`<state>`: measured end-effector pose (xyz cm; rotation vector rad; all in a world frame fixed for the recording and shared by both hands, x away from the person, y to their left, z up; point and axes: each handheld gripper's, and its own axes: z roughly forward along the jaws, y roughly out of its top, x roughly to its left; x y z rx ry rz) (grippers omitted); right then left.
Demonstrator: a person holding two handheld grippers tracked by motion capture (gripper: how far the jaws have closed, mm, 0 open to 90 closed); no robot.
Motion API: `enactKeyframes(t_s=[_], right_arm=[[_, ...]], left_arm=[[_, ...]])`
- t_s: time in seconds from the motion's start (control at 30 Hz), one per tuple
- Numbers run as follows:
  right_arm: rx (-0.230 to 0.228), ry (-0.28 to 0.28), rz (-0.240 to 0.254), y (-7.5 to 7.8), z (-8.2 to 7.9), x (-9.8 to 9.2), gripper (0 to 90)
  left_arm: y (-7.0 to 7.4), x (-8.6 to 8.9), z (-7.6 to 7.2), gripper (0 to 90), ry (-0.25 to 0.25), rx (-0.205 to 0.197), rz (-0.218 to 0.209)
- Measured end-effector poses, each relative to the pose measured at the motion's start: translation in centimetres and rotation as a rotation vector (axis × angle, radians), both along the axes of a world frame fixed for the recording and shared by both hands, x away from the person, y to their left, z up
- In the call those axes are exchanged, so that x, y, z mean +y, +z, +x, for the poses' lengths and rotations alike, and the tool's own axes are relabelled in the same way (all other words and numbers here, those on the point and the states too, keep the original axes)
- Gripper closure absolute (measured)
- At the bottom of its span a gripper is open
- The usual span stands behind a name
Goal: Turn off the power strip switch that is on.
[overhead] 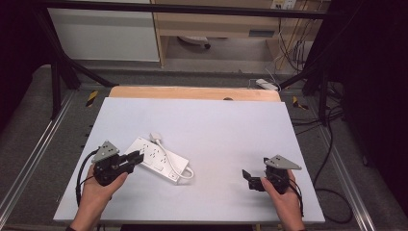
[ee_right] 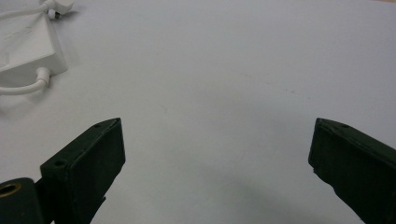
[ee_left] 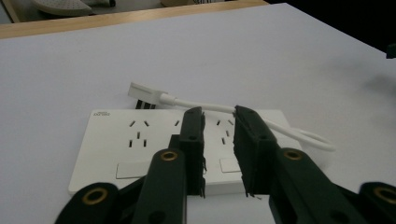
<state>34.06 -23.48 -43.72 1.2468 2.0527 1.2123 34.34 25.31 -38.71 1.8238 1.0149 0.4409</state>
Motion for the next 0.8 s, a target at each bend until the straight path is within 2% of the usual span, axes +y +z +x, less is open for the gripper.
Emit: enactKeyframes(t_s=[0.07,0.27,0.63,0.8], right_arm=[[0.001,0.002,-0.002,-0.01,0.02,0.02,4.2],[0.0,0.0,-0.006,-0.02,-0.01,0.01,4.2],[-0.006,0.005,-0.007,0.05,-0.04,0.01,4.2],[-0.004,0.005,-0.008,0.05,-0.03,0.06,4.2]], left_arm=[[-0.07,0.0,0.02,80.9,-0.005,0.004,-0.001],[-0.19,0.11,0.13,88.3,0.01,0.006,0.01],[-0.66,0.58,0.38,90.0,0.015,0.029,-0.002],[-0.91,0.6,0.52,90.0,0.011,0.042,0.007]])
